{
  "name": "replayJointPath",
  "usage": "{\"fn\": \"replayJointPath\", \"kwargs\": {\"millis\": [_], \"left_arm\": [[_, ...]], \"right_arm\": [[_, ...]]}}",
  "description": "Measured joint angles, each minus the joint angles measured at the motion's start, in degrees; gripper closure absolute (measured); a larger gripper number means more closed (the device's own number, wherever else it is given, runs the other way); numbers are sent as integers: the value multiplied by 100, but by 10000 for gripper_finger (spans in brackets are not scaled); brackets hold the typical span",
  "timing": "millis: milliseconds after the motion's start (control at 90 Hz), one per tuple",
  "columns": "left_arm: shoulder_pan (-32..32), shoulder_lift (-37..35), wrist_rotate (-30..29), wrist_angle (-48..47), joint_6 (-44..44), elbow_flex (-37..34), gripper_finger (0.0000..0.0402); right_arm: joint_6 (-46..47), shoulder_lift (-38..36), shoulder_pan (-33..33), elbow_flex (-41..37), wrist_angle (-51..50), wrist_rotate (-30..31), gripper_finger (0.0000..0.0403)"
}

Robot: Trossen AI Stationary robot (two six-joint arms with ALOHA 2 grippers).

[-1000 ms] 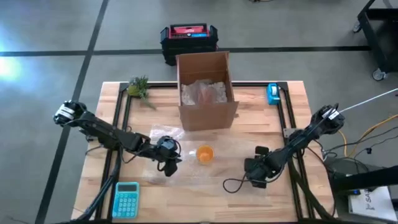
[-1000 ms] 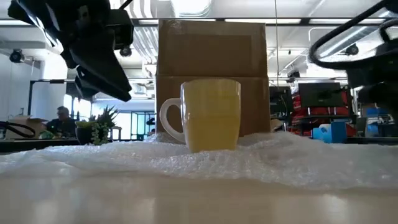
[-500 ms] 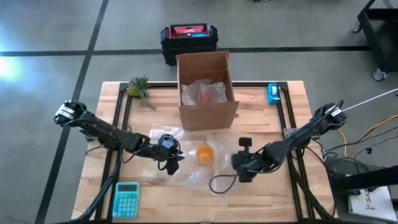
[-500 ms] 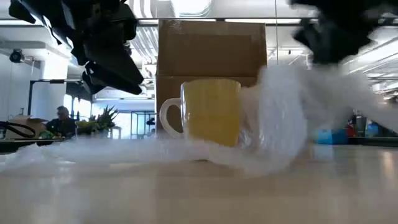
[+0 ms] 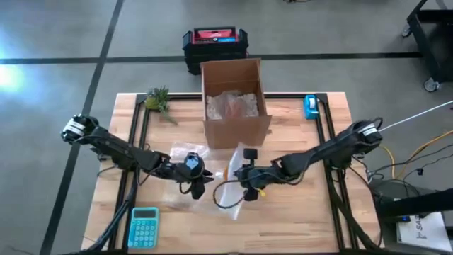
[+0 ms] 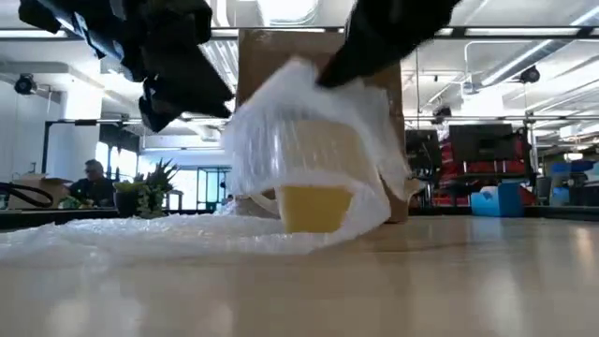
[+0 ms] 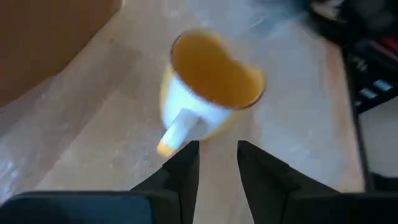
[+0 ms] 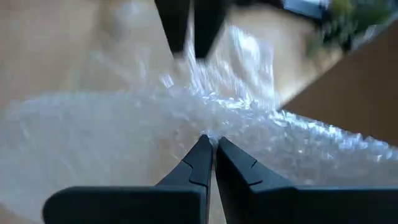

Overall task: Wrap mug
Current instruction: Wrap the yellow mug with bubble wrap

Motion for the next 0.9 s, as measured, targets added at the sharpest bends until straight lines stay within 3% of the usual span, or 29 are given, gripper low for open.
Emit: {"fn": "replayJointPath", "kwargs": {"millis": [233,456,667,900], "left_arm": [[115,101,1,976,611,4,341],[293,723,45,1605,948,30,366],[326,1420,47,1486,1303,510,385],[326,2000,-47,214,1411,1270,399]], "right_arm": [[-4,172,-155,17,52,-1,402],[-17,167,-160,17,79,1,403],[-20,165,-169,17,80,1,403],[217,165,-164,17,91,-10,401]]}}
